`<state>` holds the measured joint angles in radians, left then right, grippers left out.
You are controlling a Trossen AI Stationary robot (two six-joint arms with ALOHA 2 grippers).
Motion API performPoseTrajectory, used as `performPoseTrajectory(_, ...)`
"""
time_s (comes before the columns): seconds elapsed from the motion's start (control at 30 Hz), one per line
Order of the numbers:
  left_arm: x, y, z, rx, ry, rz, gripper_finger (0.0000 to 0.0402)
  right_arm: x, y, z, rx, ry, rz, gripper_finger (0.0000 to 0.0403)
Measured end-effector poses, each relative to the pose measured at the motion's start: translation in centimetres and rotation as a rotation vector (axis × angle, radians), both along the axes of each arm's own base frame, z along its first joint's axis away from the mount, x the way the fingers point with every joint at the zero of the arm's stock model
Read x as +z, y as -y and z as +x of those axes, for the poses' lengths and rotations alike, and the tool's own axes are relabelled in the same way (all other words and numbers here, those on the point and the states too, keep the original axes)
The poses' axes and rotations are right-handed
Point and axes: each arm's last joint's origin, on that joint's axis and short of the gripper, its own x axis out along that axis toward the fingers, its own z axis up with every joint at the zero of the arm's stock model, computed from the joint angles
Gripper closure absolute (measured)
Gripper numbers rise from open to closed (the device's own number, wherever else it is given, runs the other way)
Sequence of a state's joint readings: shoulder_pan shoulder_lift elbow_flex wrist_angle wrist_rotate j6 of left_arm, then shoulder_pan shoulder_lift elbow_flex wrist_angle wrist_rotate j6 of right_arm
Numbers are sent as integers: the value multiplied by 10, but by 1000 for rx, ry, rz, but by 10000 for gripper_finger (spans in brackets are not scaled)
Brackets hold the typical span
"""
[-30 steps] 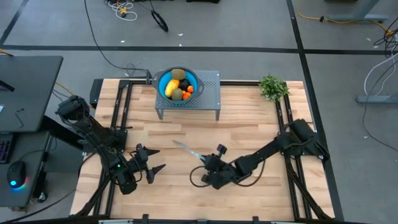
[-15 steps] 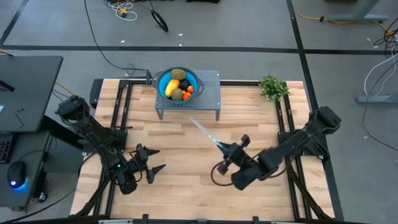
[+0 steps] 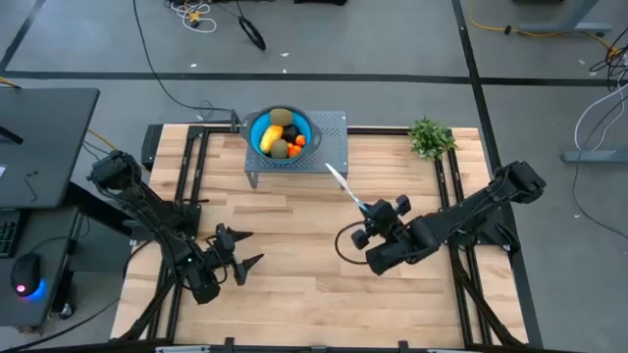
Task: Pick & Place Fruit
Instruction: Put the blue knife on the gray metal shelf
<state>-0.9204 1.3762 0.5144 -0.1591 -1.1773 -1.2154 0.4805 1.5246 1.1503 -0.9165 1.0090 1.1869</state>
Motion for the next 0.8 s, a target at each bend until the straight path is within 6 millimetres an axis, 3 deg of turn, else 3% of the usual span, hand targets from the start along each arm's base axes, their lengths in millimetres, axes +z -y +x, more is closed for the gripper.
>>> performPoseTrajectory(0.27, 6, -12, 22, 69, 19, 72, 28, 7, 11, 20, -1, 83, -43, 352)
performPoseTrajectory(0.47, 20, -20, 49, -33, -8, 119, 28, 12, 22, 32, -11, 126, -60, 351)
performPoseTrajectory(0.8, 25, -38, 71, -172, -35, 125, 29, 14, 40, 41, -14, 101, -59, 350)
